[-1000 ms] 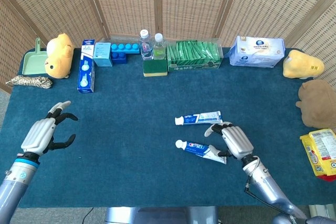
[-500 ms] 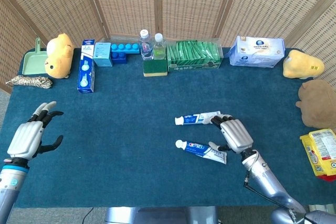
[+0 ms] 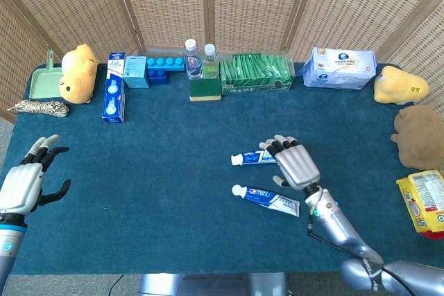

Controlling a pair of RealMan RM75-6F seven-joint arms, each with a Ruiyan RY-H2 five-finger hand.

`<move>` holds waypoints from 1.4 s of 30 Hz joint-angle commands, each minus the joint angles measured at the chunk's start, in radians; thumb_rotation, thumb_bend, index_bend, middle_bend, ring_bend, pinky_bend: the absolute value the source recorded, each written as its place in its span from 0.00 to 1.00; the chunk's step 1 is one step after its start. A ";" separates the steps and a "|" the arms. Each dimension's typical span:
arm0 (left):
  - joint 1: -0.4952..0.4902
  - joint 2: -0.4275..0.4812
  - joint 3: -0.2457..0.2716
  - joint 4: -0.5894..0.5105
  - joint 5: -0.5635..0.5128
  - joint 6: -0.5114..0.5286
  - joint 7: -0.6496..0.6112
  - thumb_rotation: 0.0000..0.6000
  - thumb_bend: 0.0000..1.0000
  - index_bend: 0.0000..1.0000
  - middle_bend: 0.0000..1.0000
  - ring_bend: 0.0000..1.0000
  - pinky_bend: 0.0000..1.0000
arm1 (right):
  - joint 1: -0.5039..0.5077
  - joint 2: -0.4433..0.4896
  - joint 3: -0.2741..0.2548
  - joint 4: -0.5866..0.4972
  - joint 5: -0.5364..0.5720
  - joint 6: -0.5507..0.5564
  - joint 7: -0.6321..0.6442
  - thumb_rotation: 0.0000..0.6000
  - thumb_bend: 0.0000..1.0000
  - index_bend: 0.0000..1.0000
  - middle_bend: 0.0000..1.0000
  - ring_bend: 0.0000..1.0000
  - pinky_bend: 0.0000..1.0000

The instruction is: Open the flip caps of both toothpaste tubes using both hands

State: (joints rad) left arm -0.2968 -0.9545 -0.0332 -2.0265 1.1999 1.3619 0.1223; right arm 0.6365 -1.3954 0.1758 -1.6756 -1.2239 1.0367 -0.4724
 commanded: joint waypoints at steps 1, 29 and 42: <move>0.001 -0.003 -0.004 0.005 0.004 -0.010 0.000 1.00 0.34 0.18 0.07 0.00 0.19 | 0.042 -0.043 0.017 0.036 0.054 -0.037 -0.050 1.00 0.22 0.23 0.24 0.15 0.23; 0.024 0.008 -0.023 0.009 0.005 -0.059 0.001 1.00 0.34 0.17 0.05 0.00 0.18 | 0.201 -0.174 0.008 0.297 0.297 -0.171 -0.139 1.00 0.24 0.32 0.26 0.14 0.23; 0.034 0.010 -0.029 0.002 0.006 -0.064 0.001 1.00 0.34 0.17 0.04 0.00 0.18 | 0.232 -0.178 -0.008 0.337 0.341 -0.203 -0.148 1.00 0.25 0.35 0.27 0.14 0.23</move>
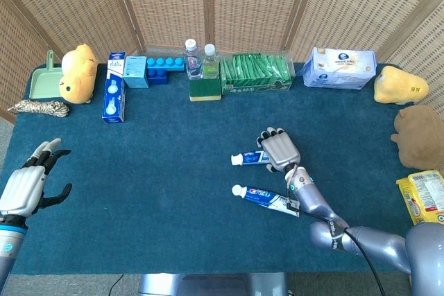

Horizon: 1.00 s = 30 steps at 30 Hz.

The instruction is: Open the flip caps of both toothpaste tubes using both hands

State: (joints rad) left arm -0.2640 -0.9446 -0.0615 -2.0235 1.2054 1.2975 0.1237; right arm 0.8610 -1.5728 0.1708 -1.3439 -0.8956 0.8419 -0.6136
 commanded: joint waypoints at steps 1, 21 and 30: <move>0.002 0.000 -0.001 -0.001 0.002 0.000 0.000 1.00 0.34 0.17 0.04 0.00 0.18 | 0.011 -0.001 -0.004 0.007 0.020 -0.011 -0.011 1.00 0.25 0.35 0.27 0.14 0.23; 0.031 0.026 0.000 -0.019 0.018 0.002 -0.043 1.00 0.34 0.16 0.04 0.00 0.17 | 0.080 0.033 0.013 -0.036 0.144 -0.074 0.014 1.00 0.49 0.78 0.58 0.50 0.61; 0.025 0.022 -0.007 -0.032 0.022 -0.016 -0.062 1.00 0.34 0.15 0.04 0.00 0.18 | 0.026 0.133 0.037 -0.139 0.107 -0.104 0.202 1.00 0.54 0.85 0.68 0.62 0.74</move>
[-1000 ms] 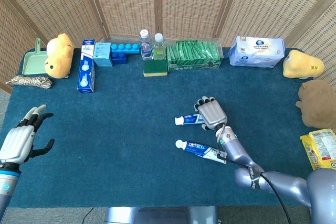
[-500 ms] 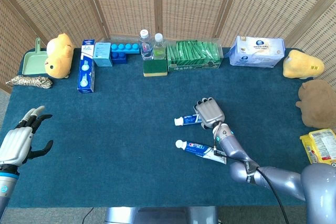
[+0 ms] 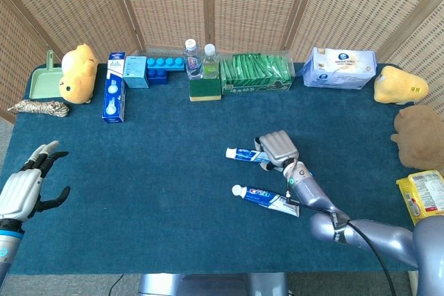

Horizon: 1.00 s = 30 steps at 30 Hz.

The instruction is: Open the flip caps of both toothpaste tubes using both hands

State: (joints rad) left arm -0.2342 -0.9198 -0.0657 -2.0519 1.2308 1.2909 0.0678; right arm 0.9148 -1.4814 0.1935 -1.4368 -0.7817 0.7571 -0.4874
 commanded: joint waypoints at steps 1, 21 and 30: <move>-0.008 -0.004 -0.006 -0.004 -0.008 -0.015 -0.009 1.00 0.34 0.15 0.04 0.00 0.18 | -0.036 0.055 0.018 -0.060 -0.011 -0.030 0.105 1.00 0.54 0.85 0.68 0.63 0.74; -0.230 -0.106 -0.116 0.059 -0.173 -0.287 -0.033 1.00 0.34 0.20 0.13 0.14 0.33 | -0.185 0.239 0.055 -0.238 -0.199 -0.151 0.568 1.00 0.55 0.87 0.74 0.71 0.79; -0.398 -0.229 -0.150 0.127 -0.254 -0.415 0.059 1.00 0.34 0.19 0.09 0.04 0.29 | -0.197 0.252 0.058 -0.301 -0.233 -0.126 0.630 1.00 0.56 0.87 0.74 0.71 0.79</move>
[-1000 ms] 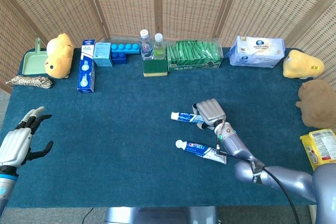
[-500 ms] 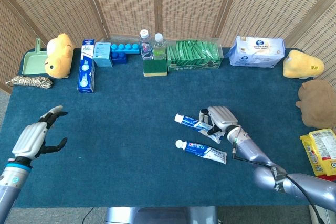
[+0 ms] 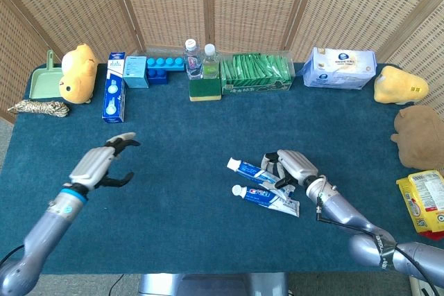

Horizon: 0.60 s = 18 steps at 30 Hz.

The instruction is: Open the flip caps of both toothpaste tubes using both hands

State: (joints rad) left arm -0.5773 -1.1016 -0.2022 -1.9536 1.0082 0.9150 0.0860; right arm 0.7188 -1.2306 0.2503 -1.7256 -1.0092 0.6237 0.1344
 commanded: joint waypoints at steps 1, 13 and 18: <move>-0.068 -0.059 -0.015 0.034 -0.038 -0.046 0.051 1.00 0.34 0.19 0.08 0.04 0.28 | 0.000 0.001 0.001 -0.018 -0.007 0.010 0.010 1.00 0.56 0.87 0.74 0.71 0.79; -0.166 -0.222 -0.013 0.107 -0.013 -0.037 0.095 1.00 0.34 0.21 0.05 0.00 0.21 | 0.034 -0.007 -0.003 -0.070 0.031 0.006 0.033 1.00 0.56 0.87 0.74 0.71 0.79; -0.175 -0.252 -0.018 0.120 -0.002 -0.029 0.075 1.00 0.33 0.26 0.05 0.00 0.21 | 0.045 -0.004 -0.006 -0.079 0.059 -0.002 0.041 1.00 0.56 0.87 0.74 0.71 0.79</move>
State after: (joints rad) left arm -0.7496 -1.3476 -0.2175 -1.8363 1.0042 0.8837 0.1678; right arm 0.7609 -1.2353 0.2448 -1.8018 -0.9559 0.6238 0.1720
